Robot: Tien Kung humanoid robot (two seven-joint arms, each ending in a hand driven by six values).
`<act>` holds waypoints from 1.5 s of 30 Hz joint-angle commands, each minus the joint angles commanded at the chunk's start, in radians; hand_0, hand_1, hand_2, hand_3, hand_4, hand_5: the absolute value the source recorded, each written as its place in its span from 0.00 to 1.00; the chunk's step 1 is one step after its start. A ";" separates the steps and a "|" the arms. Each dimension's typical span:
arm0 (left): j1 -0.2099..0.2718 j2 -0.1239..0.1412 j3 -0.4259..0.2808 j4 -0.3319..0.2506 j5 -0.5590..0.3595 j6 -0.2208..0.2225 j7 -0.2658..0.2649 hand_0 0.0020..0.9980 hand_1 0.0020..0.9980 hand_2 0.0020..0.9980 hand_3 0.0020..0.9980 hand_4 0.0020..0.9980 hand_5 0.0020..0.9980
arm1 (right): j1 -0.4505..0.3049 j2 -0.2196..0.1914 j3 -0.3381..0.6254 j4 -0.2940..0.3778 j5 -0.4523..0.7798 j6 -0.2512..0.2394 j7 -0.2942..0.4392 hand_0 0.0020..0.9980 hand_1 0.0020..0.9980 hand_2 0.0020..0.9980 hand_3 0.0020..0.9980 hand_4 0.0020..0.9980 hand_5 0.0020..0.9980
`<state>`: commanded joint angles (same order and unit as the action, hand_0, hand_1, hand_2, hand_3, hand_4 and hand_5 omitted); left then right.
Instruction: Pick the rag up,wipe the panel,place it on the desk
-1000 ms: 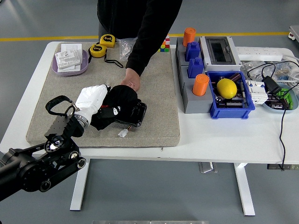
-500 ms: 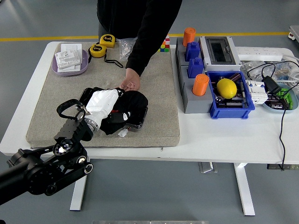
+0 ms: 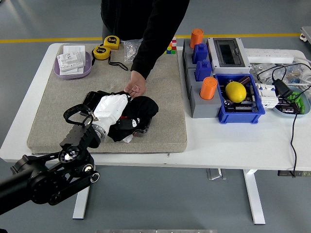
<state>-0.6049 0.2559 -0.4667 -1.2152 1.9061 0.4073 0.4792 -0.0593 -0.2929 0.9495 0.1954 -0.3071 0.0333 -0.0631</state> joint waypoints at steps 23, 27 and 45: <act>0.041 0.049 -0.117 0.067 0.015 0.002 -0.019 0.24 0.14 0.33 0.42 0.41 0.00 | -0.007 0.001 0.016 0.003 -0.013 -0.002 -0.003 0.74 0.70 0.70 0.62 1.00 0.54; 0.047 0.060 -0.136 0.074 0.018 0.003 -0.022 0.24 0.14 0.33 0.42 0.41 0.00 | -0.008 0.002 0.016 0.003 -0.013 -0.002 -0.003 0.74 0.70 0.70 0.62 1.00 0.54; 0.062 0.091 -0.207 0.118 0.028 0.008 -0.036 0.23 0.14 0.33 0.42 0.41 0.00 | -0.009 0.004 0.027 0.004 -0.021 -0.003 -0.005 0.75 0.70 0.70 0.62 1.00 0.53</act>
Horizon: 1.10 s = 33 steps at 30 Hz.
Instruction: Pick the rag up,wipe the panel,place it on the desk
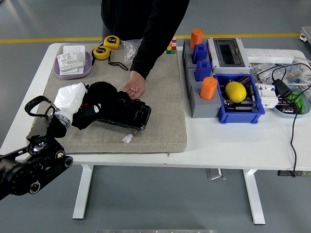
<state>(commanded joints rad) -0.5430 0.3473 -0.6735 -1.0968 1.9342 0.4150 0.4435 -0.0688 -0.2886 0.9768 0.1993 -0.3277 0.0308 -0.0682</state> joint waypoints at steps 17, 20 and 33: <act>0.005 0.010 -0.047 0.037 0.004 0.012 -0.015 0.23 0.14 0.33 0.42 0.41 0.00 | 0.000 0.001 0.007 -0.001 -0.003 0.001 0.000 0.75 0.70 0.70 0.62 1.00 0.54; 0.007 0.011 -0.052 0.039 0.006 0.013 -0.015 0.23 0.14 0.33 0.42 0.41 0.00 | 0.000 0.002 0.008 -0.002 -0.004 0.002 -0.001 0.75 0.70 0.70 0.62 1.00 0.54; 0.007 -0.002 -0.017 0.038 -0.007 0.015 -0.018 0.23 0.14 0.33 0.41 0.39 0.00 | 0.002 0.001 0.008 -0.002 -0.004 0.002 -0.001 0.75 0.70 0.70 0.62 1.00 0.54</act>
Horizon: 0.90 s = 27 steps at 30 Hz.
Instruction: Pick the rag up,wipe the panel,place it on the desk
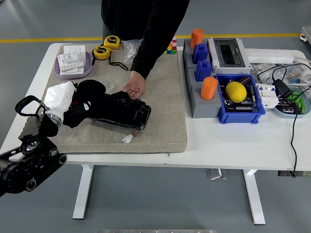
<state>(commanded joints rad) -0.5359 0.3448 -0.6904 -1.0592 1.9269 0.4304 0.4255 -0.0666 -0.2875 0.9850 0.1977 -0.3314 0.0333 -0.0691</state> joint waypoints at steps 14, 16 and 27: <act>-0.023 -0.028 0.098 -0.094 0.018 -0.010 0.030 0.23 0.14 0.33 0.42 0.40 0.00 | 0.003 -0.003 -0.013 -0.004 0.012 0.002 0.003 0.75 0.70 0.70 0.62 1.00 0.54; -0.027 -0.032 0.111 -0.101 0.020 -0.013 0.036 0.23 0.14 0.33 0.42 0.40 0.00 | 0.003 -0.003 -0.016 -0.005 0.015 0.003 0.003 0.75 0.70 0.70 0.62 1.00 0.54; -0.044 -0.034 0.183 -0.141 0.036 -0.019 0.055 0.23 0.14 0.33 0.42 0.41 0.00 | 0.004 -0.005 -0.021 -0.009 0.023 0.005 0.004 0.75 0.70 0.70 0.62 1.00 0.55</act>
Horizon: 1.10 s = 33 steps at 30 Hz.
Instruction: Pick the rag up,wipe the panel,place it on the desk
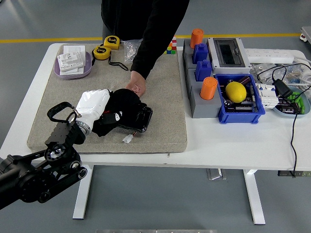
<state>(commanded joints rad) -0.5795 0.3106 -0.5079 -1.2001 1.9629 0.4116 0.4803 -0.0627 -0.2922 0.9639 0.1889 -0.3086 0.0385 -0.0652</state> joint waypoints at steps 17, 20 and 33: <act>-0.031 -0.009 0.100 -0.055 0.018 -0.012 0.029 0.23 0.14 0.33 0.42 0.42 0.00 | 0.001 -0.002 -0.015 -0.007 0.014 0.003 0.000 0.75 0.70 0.70 0.62 1.00 0.55; -0.036 -0.011 0.108 -0.071 0.026 -0.016 0.037 0.23 0.14 0.33 0.42 0.42 0.00 | 0.001 -0.002 -0.019 -0.009 0.019 0.004 -0.001 0.75 0.70 0.70 0.62 1.00 0.55; -0.047 -0.018 0.126 -0.087 0.035 -0.020 0.052 0.23 0.14 0.33 0.42 0.42 0.00 | 0.002 -0.001 -0.020 -0.009 0.021 0.004 -0.002 0.75 0.70 0.70 0.62 1.00 0.54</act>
<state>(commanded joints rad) -0.6264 0.2921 -0.3821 -1.2873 1.9974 0.3912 0.5327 -0.0609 -0.2934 0.9440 0.1800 -0.2874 0.0422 -0.0675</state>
